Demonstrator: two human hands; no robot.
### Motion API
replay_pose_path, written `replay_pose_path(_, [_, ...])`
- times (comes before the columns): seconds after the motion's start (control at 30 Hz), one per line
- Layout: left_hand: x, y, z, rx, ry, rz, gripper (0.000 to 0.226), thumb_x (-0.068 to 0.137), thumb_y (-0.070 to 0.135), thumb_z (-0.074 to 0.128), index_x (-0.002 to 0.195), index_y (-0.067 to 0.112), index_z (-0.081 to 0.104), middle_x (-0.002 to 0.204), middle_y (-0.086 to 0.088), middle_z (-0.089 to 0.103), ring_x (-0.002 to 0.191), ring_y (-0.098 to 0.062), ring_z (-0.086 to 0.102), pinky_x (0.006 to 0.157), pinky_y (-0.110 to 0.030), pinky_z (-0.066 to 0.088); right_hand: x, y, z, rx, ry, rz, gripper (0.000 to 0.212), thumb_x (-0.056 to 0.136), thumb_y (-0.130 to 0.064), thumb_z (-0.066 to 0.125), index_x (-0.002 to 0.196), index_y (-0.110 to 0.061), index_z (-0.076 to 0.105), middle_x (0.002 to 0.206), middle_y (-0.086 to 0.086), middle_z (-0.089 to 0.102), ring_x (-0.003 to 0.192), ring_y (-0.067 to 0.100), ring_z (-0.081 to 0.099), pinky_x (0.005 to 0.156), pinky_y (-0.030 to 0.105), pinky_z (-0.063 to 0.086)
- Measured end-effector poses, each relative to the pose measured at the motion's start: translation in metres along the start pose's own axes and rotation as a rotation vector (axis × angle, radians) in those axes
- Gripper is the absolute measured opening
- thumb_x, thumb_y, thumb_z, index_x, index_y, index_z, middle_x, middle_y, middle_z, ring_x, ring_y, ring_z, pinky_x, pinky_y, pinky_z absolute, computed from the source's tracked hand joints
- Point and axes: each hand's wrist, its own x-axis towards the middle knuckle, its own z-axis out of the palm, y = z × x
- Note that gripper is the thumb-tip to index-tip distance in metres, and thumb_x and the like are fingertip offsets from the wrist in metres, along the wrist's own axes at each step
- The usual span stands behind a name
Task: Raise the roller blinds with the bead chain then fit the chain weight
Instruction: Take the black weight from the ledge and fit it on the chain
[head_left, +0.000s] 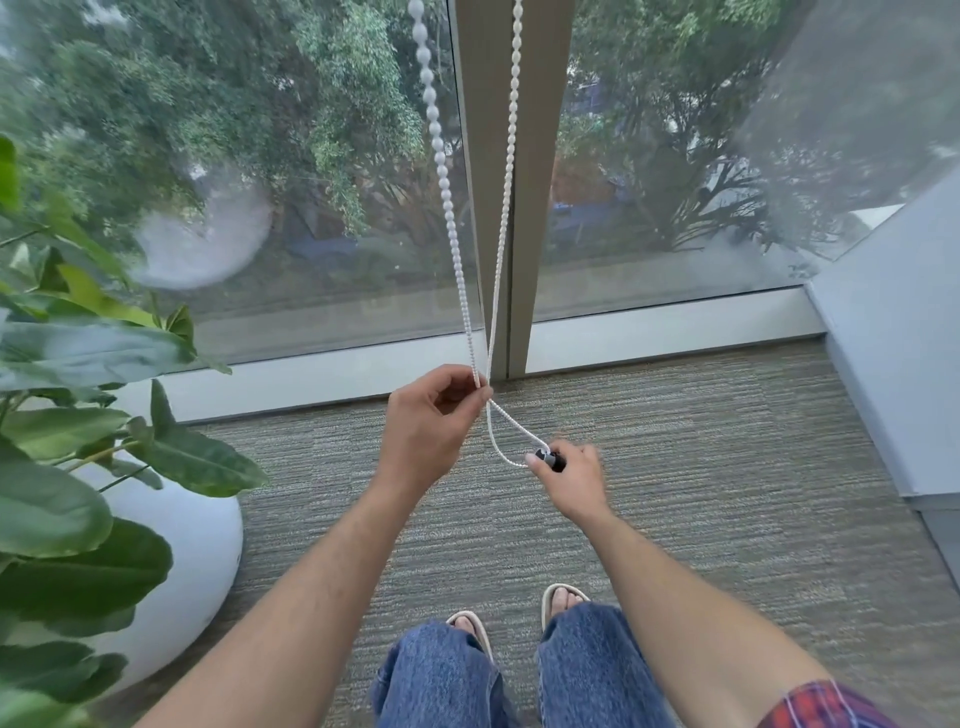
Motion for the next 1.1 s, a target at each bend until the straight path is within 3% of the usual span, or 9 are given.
replay_pose_path(0.2, [0.001,-0.009,0.011,0.058,-0.045,0.015,0.007,0.084,0.01,0.076,0.091,0.009,0.075,0.079,-0.002,0.074,0.069,-0.005,0.064,0.069,-0.019,0.053,0.007,0.004,0.013,-0.033,-0.135,-0.007,0.03,0.097,-0.049,0.054,0.102,-0.02,0.05,0.103,0.004,0.059,0.089,0.019,0.056,0.077,0.036,0.046])
replay_pose_path(0.4, [0.001,-0.019,0.022,0.07,-0.082,0.038,0.006,0.083,0.011,0.078,0.087,0.015,0.074,0.074,0.01,0.07,0.065,0.002,0.062,0.064,-0.01,0.046,0.01,0.006,0.021,-0.013,-0.15,-0.048,0.03,0.1,-0.047,0.05,0.11,-0.019,0.051,0.101,0.003,0.062,0.093,0.023,0.059,0.078,0.039,0.046])
replay_pose_path(0.53, [-0.001,-0.022,0.028,0.071,-0.08,0.044,0.01,0.083,0.011,0.077,0.087,0.019,0.073,0.076,0.012,0.071,0.067,0.002,0.064,0.066,-0.013,0.049,0.008,0.005,0.02,0.019,-0.15,-0.061,0.028,0.097,-0.047,0.054,0.107,-0.021,0.051,0.096,0.002,0.061,0.083,0.018,0.055,0.063,0.03,0.037])
replay_pose_path(0.63, [-0.003,-0.022,0.029,0.083,-0.086,0.039,0.006,0.083,0.012,0.078,0.089,0.012,0.075,0.078,0.006,0.073,0.068,0.0,0.064,0.066,-0.014,0.05,0.004,0.003,0.017,-0.001,-0.159,-0.066,0.023,0.097,-0.035,0.061,0.114,-0.022,0.052,0.108,0.0,0.064,0.089,0.015,0.055,0.075,0.03,0.04])
replay_pose_path(0.73, [-0.007,-0.016,0.03,0.11,-0.093,0.025,0.006,0.082,0.013,0.078,0.087,0.012,0.075,0.075,0.005,0.073,0.066,-0.004,0.064,0.064,-0.017,0.051,-0.002,-0.006,0.007,-0.01,-0.159,-0.067,0.05,0.094,-0.019,0.065,0.14,-0.021,0.045,0.137,0.002,0.056,0.1,0.012,0.053,0.091,0.029,0.039])
replay_pose_path(0.8, [-0.01,-0.012,0.031,0.124,-0.096,0.007,0.005,0.082,0.012,0.078,0.086,0.013,0.075,0.072,0.007,0.072,0.063,-0.001,0.062,0.062,-0.015,0.049,-0.009,-0.012,-0.002,-0.021,-0.13,-0.085,0.062,0.093,-0.013,0.064,0.148,-0.023,0.037,0.15,0.001,0.046,0.123,0.019,0.052,0.106,0.035,0.038])
replay_pose_path(0.87, [-0.012,-0.009,0.032,0.126,-0.104,-0.027,0.005,0.083,0.012,0.078,0.084,0.015,0.074,0.069,0.011,0.07,0.06,0.003,0.061,0.06,-0.01,0.046,-0.017,-0.016,-0.012,-0.046,-0.102,-0.123,0.065,0.093,-0.011,0.061,0.15,-0.023,0.033,0.156,0.001,0.04,0.141,0.021,0.039,0.116,0.042,0.033])
replay_pose_path(1.1, [-0.004,0.022,0.024,0.125,-0.129,-0.213,0.005,0.086,0.025,0.073,0.09,0.022,0.073,0.086,0.008,0.076,0.085,-0.013,0.071,0.082,-0.036,0.057,-0.046,-0.064,-0.055,-0.182,0.06,-0.396,0.062,0.095,-0.017,0.057,0.151,-0.019,0.031,0.158,0.003,0.037,0.145,0.019,0.034,0.119,0.038,0.028])
